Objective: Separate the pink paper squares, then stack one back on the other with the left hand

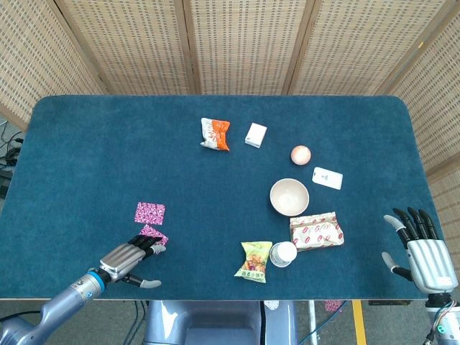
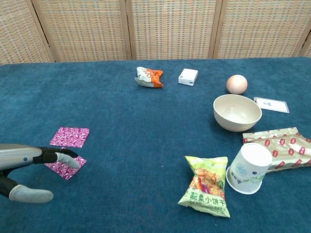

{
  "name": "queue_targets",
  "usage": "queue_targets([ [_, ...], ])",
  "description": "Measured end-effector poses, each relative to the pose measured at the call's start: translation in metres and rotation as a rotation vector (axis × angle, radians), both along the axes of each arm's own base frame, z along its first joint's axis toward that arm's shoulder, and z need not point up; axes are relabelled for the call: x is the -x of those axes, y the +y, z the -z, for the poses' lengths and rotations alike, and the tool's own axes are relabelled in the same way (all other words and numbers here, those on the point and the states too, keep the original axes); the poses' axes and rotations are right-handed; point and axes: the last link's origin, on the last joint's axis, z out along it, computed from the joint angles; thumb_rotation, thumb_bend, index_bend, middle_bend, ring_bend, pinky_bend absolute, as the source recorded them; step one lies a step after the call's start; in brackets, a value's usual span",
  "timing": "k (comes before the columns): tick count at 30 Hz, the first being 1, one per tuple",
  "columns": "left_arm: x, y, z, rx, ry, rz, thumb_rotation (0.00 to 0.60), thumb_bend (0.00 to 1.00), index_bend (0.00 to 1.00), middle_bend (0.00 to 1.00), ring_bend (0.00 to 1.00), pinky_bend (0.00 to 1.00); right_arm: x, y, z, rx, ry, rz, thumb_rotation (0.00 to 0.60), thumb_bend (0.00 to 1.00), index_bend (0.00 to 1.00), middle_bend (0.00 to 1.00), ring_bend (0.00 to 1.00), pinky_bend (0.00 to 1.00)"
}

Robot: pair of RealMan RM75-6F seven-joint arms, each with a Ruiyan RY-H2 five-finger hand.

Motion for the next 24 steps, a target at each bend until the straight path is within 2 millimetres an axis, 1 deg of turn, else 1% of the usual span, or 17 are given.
queue_targets([
  [4,0.002,0.013,-0.004,-0.052,-0.007,-0.012,0.116,0.06,0.10,0.00,0.00,0.00,0.001,0.000,-0.001,0.005,-0.002,0.003,0.600,0.31,0.17,0.12,0.00,0.00],
  [9,0.006,0.026,-0.003,-0.079,-0.008,-0.035,0.115,0.06,0.10,0.00,0.00,0.00,0.000,0.001,-0.001,0.003,-0.003,0.002,0.600,0.31,0.17,0.12,0.00,0.00],
  [16,0.007,0.041,0.006,-0.079,-0.011,-0.048,0.116,0.06,0.10,0.00,0.00,0.00,-0.001,0.000,0.002,-0.003,0.001,0.000,0.600,0.31,0.17,0.12,0.00,0.00],
  [24,0.005,0.050,0.016,-0.062,-0.006,-0.059,0.115,0.06,0.10,0.00,0.00,0.00,-0.002,-0.002,0.002,-0.005,0.006,0.003,0.600,0.31,0.17,0.13,0.00,0.00],
])
